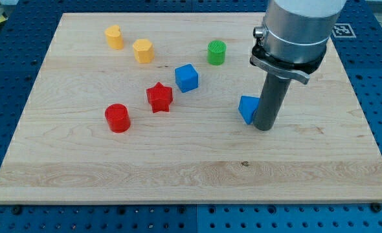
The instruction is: Push the green circle parallel right to the yellow hexagon
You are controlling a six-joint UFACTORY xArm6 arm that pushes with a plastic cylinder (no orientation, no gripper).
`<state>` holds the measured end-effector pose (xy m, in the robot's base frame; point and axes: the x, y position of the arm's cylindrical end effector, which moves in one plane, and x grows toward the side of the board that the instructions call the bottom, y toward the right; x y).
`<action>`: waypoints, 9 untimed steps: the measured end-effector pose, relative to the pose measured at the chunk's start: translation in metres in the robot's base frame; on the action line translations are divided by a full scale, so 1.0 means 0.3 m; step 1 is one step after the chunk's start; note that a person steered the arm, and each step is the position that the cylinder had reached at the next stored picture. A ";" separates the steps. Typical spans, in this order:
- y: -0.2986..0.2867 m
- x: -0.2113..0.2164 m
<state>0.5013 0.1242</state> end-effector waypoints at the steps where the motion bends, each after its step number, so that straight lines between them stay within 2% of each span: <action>1: 0.091 -0.045; 3: -0.028 -0.257; 6: -0.122 -0.297; 8: -0.152 -0.485; 9: -0.217 -0.535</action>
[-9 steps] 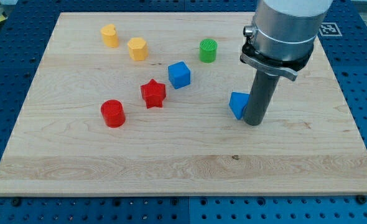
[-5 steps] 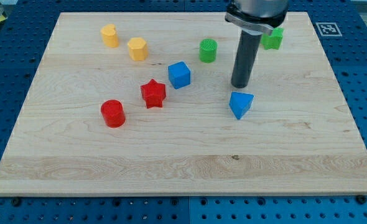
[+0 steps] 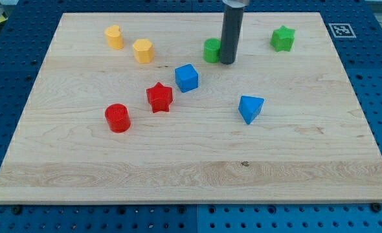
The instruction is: Push the green circle parallel right to the yellow hexagon
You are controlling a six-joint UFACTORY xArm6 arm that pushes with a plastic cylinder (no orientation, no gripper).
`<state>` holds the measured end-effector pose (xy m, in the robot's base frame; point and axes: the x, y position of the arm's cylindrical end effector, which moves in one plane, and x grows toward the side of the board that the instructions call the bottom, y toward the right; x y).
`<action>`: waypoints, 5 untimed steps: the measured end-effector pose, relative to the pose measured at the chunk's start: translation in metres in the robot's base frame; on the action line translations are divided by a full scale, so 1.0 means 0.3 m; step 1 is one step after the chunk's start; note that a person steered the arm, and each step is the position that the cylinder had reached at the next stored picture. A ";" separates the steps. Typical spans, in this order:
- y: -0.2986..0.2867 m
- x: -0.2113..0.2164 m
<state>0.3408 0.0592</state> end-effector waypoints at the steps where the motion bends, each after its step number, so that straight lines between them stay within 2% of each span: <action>1: -0.052 -0.008; 2: -0.063 -0.005; 3: 0.088 0.045; 5: 0.343 0.017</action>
<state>0.3458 0.1621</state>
